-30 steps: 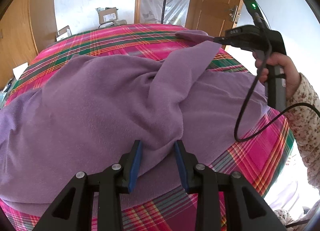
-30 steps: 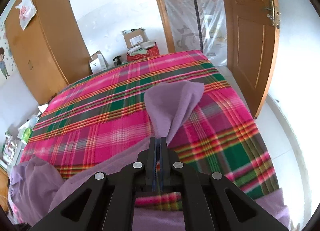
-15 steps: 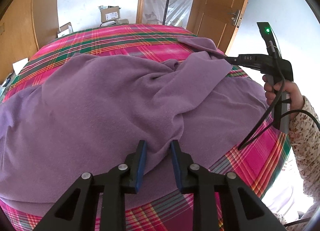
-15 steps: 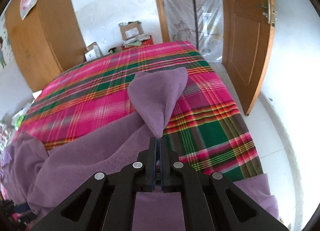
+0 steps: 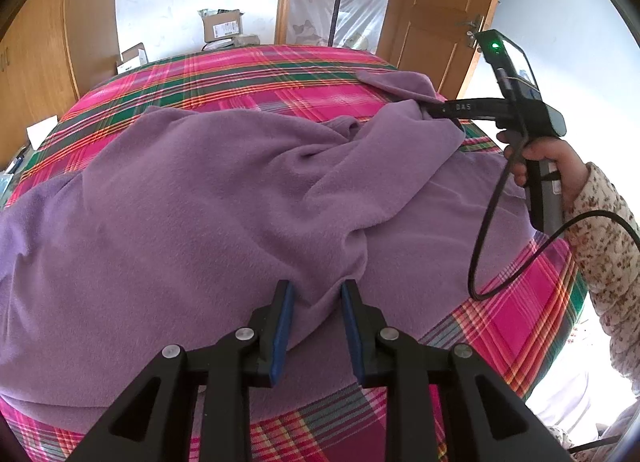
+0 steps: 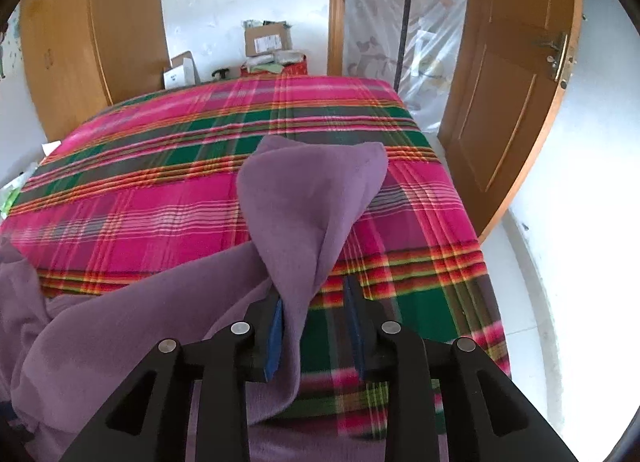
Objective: Fold clothes
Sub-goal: 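Lift the purple fabric edge with the right gripper and pull it across the bed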
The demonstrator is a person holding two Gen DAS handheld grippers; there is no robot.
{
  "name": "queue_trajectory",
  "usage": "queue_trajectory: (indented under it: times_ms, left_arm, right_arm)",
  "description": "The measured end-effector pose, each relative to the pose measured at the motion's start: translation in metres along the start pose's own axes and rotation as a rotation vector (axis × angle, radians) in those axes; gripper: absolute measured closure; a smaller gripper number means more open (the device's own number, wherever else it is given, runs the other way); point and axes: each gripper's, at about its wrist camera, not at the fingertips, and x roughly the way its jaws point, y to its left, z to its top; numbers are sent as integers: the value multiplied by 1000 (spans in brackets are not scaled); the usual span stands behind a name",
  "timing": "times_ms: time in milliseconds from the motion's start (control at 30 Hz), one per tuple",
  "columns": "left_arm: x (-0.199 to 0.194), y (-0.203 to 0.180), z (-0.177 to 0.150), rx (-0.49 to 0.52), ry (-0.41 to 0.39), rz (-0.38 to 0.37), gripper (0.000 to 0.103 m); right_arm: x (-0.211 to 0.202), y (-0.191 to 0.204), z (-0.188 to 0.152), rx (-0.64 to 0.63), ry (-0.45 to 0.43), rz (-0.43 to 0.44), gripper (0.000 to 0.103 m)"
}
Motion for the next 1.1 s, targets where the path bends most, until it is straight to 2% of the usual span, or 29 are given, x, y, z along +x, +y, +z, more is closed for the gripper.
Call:
queue_trajectory:
  times_ms: [133,200,267,433,1100]
  left_arm:
    - [0,-2,1,3,1,-2,77]
    - [0,-2,1,4,0,-4,77]
    - [1,-3,1,4,-4,-13,85]
    - [0,-4,2,5,-13,-9,94]
    - [-14,1,5,-8,-73,-18,96]
  right_arm:
    - [7,-1,5,6,12,8,75]
    - [7,-1,6,5,7,16,90]
    - [4,0,7,0,-3,19,95]
    - [-9,-3,5,11,-50,21,96]
    - [-44,-31,-13,131,-106,79,96]
